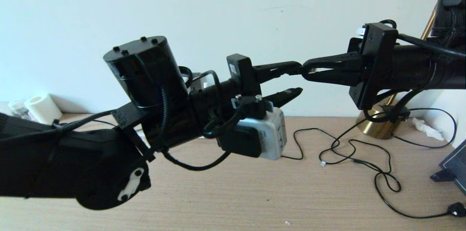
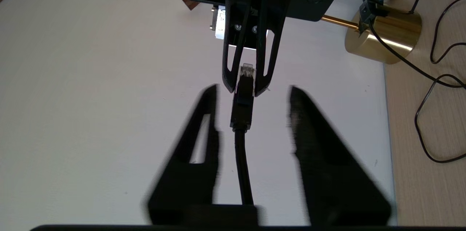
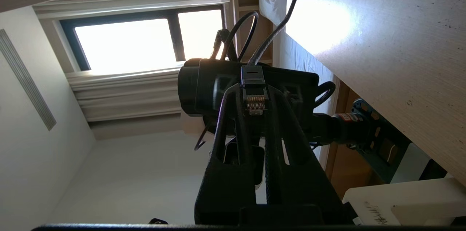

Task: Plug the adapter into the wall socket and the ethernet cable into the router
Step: Hand it to the other hand

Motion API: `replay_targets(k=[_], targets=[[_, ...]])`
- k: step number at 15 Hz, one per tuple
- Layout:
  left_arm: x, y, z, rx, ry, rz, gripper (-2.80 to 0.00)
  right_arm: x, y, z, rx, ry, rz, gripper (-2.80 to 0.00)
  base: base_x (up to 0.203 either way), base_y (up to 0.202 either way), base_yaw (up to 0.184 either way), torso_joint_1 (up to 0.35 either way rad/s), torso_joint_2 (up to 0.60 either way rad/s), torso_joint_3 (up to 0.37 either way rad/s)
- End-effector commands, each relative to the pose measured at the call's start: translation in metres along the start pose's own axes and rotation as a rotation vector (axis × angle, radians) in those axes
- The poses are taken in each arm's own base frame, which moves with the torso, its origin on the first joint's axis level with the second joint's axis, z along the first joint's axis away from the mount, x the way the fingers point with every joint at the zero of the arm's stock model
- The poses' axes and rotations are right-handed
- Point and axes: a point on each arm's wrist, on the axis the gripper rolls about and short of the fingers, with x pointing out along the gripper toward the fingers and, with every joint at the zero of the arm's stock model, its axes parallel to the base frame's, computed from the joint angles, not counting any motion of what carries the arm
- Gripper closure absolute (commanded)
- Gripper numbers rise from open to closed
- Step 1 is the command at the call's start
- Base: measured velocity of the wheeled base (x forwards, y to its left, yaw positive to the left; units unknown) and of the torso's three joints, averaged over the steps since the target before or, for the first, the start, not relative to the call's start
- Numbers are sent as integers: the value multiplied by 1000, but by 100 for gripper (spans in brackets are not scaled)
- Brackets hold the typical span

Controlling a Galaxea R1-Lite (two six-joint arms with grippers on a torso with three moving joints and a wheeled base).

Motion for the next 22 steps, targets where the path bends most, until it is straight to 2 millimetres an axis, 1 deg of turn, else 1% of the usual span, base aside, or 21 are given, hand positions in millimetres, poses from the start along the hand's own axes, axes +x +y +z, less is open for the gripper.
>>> replay_targets(k=[1,6,11,12,13,22], targets=[[0,0,0,9,-2,3,-280,0,0,0,8,5,1,0,0,0,0,0,0,0],[2,0,-2,-6,0,6,-280,0,-6,-2,24,10,-8,0,0,0,0,0,0,0],[1,0,-4,-10,4,6,-280,-3,-4,-7,18,20,-3,0,0,0,0,0,0,0],[1,0,-4,-10,4,6,-252,-4,-3,-7,16,22,0,0,0,0,0,0,0,0],[1,0,-4,-9,4,6,0,-4,-2,-8,15,24,1,0,0,0,0,0,0,0],[1,1,-3,-7,4,9,0,0,-3,-9,18,40,-1,0,0,0,0,0,0,0]])
